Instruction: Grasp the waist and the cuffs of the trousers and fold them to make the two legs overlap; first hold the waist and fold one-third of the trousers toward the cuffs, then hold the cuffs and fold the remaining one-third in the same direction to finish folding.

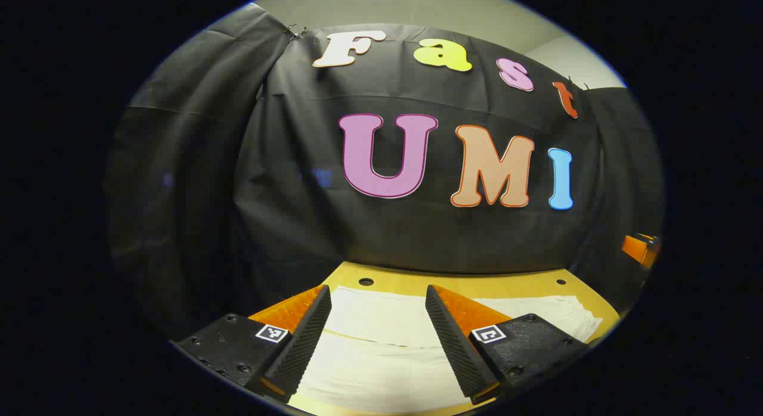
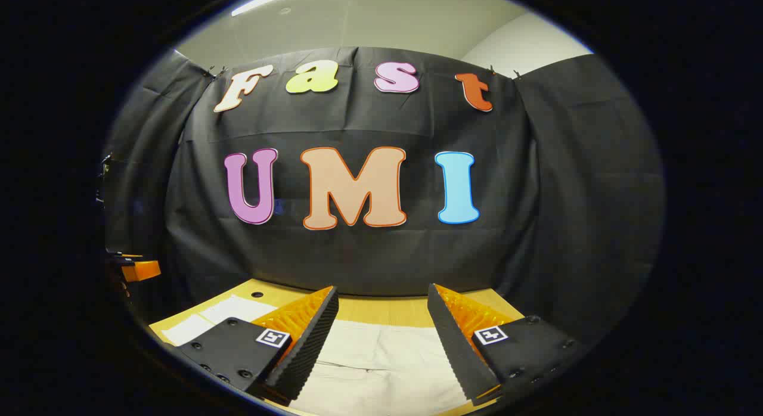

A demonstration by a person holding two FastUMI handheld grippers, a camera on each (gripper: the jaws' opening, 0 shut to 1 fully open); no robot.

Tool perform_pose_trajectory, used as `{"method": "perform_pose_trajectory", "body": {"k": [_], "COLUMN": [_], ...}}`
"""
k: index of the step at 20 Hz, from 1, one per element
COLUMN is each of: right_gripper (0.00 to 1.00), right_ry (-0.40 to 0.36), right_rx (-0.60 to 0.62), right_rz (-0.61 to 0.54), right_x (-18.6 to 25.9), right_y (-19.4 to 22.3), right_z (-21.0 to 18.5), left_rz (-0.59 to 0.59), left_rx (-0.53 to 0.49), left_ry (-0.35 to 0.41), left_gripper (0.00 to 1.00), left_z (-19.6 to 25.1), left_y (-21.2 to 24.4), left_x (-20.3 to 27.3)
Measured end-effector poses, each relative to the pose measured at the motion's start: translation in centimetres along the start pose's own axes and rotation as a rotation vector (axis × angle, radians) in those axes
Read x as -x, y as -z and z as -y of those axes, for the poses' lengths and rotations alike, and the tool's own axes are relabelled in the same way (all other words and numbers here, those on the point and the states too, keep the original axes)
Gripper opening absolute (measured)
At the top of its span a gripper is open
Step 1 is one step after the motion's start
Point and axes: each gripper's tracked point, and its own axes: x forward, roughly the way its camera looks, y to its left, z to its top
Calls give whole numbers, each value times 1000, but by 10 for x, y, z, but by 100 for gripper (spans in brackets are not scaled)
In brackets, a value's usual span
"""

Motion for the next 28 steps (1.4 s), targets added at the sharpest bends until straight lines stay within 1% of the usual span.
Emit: {"method": "perform_pose_trajectory", "body": {"k": [5,6,9,13,17,20,25,28], "right_gripper": [96,96,96,96,96,96,96,96], "right_ry": [-33,-34,-30,-23,-17,-26,-26,-30], "right_rx": [18,17,18,16,11,0,26,24], "right_rz": [-1,-1,-5,-17,-18,-28,-59,-77], "right_x": [-8,-8,-7,-6,-2,0,2,1], "right_y": [-1,-2,2,6,11,15,27,33], "right_z": [-3,-2,3,11,17,19,31,32], "left_rz": [5,-1,-6,-17,-26,-30,-34,-50], "left_rx": [14,17,12,12,-3,3,5,4], "left_ry": [3,3,-1,3,-8,-7,-23,-11], "left_gripper": [95,94,95,95,95,95,95,95], "left_z": [10,12,14,20,22,24,19,14], "left_y": [1,2,6,11,17,18,24,37], "left_x": [-3,-3,-2,3,7,9,11,8]}}
